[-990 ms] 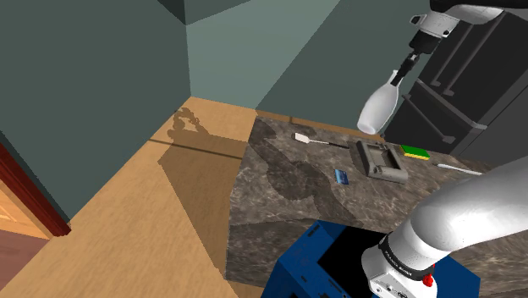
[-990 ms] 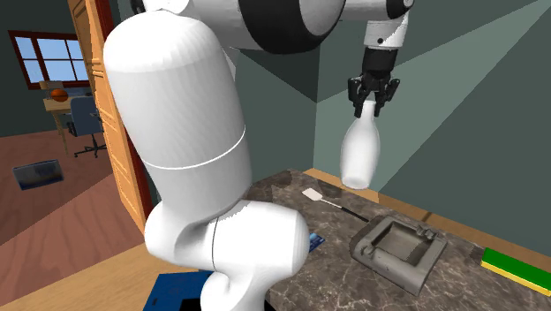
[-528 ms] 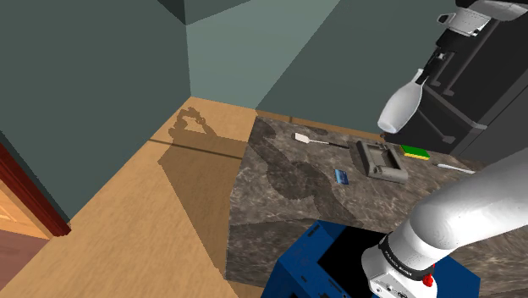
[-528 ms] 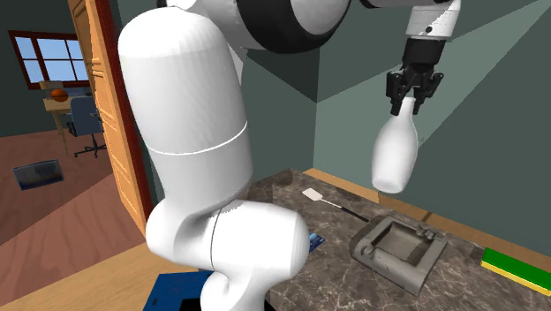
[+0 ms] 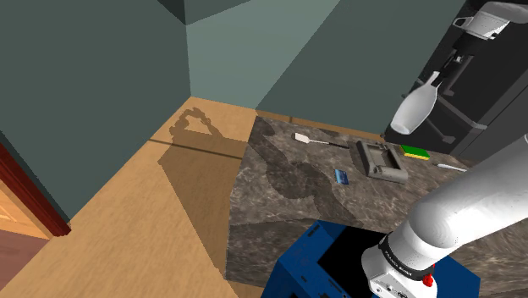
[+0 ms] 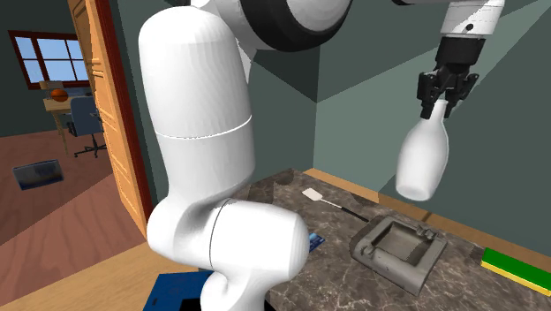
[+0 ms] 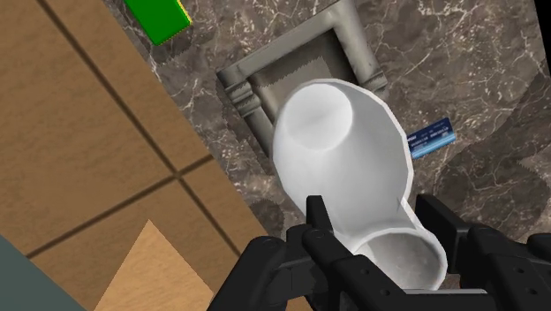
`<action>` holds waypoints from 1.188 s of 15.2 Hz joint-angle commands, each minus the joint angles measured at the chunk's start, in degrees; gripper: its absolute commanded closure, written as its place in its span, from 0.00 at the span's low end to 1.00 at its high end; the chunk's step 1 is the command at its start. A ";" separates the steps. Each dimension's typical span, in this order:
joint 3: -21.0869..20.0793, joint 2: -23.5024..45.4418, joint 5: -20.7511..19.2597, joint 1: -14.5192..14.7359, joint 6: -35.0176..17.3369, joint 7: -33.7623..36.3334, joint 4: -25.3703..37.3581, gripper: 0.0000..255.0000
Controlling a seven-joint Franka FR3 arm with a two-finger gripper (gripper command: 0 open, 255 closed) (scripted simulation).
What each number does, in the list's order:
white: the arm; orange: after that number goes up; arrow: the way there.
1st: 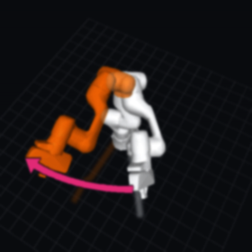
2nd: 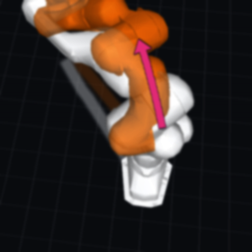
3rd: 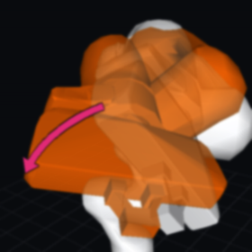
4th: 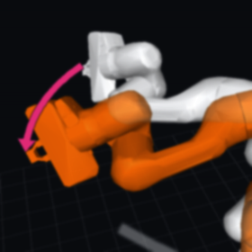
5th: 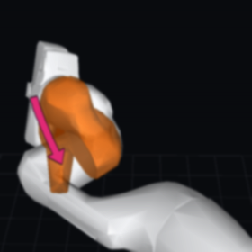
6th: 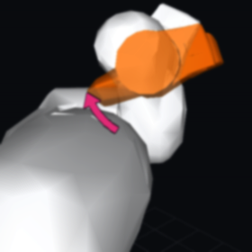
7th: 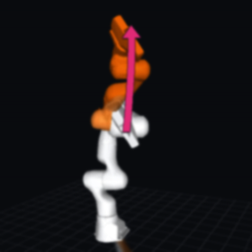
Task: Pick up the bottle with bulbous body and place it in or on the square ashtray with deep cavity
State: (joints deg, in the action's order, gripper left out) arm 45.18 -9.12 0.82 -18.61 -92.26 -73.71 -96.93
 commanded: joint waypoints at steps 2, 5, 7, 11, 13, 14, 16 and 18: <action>-0.10 -0.63 -0.43 -0.11 -2.37 -0.01 -2.79 1.00; -0.21 -1.19 -0.81 -0.22 -4.73 0.06 -5.56 1.00; -0.24 -1.46 -1.00 -0.29 -6.29 0.07 -7.32 1.00; -0.19 -1.79 -1.24 -0.42 -9.38 -0.04 -10.66 1.00; -0.12 -1.85 -1.29 -0.49 -10.91 -0.15 -12.24 1.00; -0.07 -1.86 -1.30 -0.51 -11.67 -0.21 -13.01 1.00; 0.05 -1.81 -1.28 -0.56 -13.20 -0.37 -14.51 1.00; 0.19 -1.70 -1.21 -0.60 -14.72 -0.57 -15.95 1.00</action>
State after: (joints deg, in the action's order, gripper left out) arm 45.29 -10.82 -0.40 -19.16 -106.22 -74.16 -112.17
